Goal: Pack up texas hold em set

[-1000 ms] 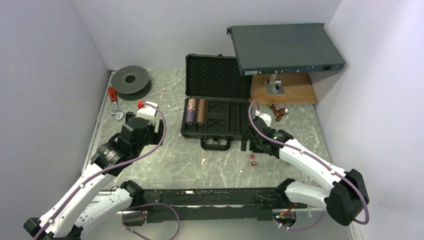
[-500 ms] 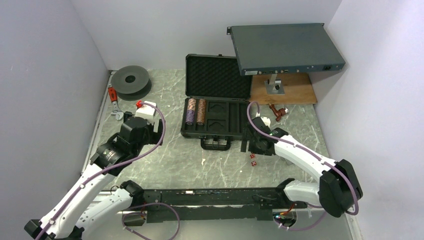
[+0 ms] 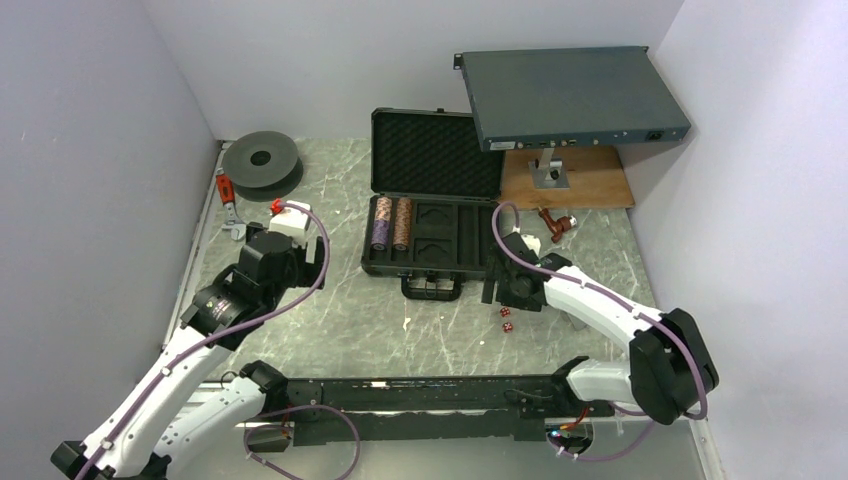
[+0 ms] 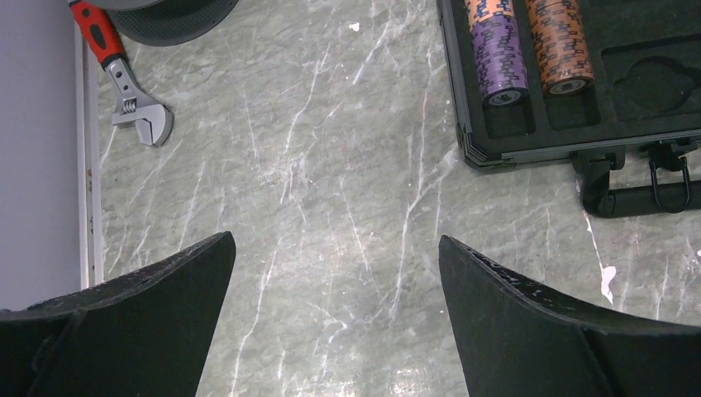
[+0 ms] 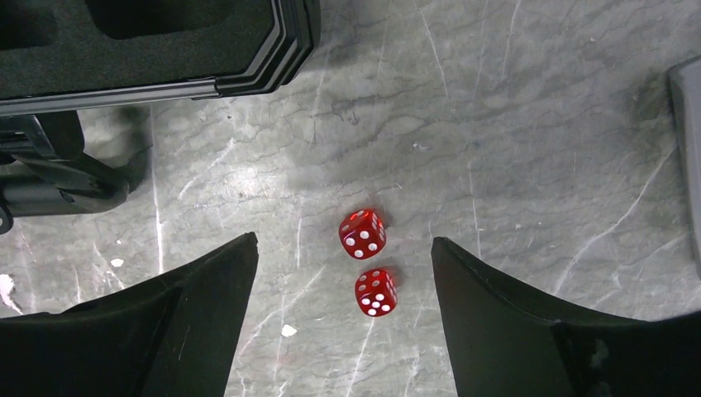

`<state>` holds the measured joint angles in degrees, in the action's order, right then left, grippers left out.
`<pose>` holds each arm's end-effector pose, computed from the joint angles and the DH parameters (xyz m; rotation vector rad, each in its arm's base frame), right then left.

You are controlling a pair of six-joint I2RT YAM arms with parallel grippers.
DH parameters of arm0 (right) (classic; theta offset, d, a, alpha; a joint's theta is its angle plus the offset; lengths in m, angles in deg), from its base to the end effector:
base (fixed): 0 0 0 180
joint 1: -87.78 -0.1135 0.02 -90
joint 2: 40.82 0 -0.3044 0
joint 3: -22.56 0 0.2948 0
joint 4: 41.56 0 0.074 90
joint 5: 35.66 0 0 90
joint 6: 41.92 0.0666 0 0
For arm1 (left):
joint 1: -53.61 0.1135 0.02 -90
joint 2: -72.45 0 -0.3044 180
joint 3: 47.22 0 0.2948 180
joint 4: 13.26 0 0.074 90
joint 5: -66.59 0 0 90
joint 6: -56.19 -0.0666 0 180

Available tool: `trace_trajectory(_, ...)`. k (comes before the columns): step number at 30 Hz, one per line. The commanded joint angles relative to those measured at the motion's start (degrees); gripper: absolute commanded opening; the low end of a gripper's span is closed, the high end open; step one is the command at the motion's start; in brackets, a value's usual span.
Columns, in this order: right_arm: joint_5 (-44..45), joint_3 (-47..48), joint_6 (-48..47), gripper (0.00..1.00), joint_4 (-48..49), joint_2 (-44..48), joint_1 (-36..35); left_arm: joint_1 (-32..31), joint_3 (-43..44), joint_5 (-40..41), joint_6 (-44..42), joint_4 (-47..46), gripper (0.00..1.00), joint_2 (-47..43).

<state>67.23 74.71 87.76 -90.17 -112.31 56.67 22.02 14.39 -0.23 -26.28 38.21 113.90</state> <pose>0.2249 0.1184 0.1758 0.2609 2.6874 0.0560 0.1706 -0.0741 0.3463 0.1966 2.0595 0.0103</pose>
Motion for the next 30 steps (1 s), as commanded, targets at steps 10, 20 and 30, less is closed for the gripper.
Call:
trace_trajectory(10, -0.41, -0.77, 1.54, 0.70, 1.75, -3.12, 0.26, 1.01, -0.03, -1.01, -0.67, -2.29, 0.99, -0.67)
trace_trajectory(20, 0.09, -0.84, 1.32, 0.66, 1.54, -4.22, 0.26, 1.01, -0.21, -0.34, -0.59, -2.28, 0.99, -0.78)
trace_trajectory(30, 0.34, -0.59, 1.11, 0.65, 1.58, -4.71, 0.27, 1.10, -0.12, -0.37, -0.67, -2.28, 0.99, -0.50)
